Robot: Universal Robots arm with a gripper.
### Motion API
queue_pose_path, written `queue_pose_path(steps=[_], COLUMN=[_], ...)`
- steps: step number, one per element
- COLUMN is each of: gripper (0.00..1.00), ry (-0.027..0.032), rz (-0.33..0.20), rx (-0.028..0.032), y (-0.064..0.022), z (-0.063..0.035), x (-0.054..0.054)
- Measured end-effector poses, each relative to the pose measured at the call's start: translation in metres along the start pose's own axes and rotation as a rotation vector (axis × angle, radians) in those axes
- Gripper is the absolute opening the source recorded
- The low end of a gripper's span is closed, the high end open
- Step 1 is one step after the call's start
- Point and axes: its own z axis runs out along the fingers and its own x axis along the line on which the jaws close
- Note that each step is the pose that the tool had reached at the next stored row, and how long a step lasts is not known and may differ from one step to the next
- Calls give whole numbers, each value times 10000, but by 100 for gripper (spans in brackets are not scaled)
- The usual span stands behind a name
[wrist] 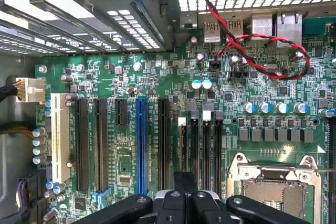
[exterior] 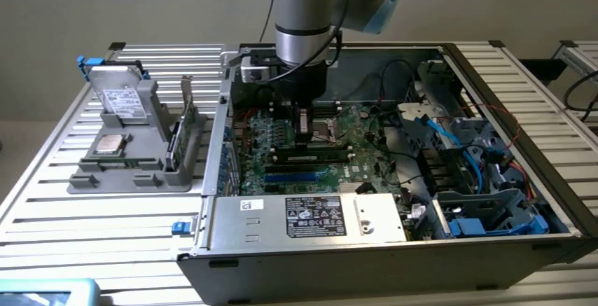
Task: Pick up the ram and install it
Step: 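Press down the ram until it locks into place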
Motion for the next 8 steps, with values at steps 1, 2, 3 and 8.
queue_pose_path(steps=[1, 2, 3, 8], gripper=[11, 11, 11, 11], ry=[9, 7, 9, 9], rz=[1, 1, 1, 1], rx=[-6, -5, -5, -12], y=[-16, -41, -69, -210], z=[-29, -48, -62, -116], x=[6, 8, 10, 15])
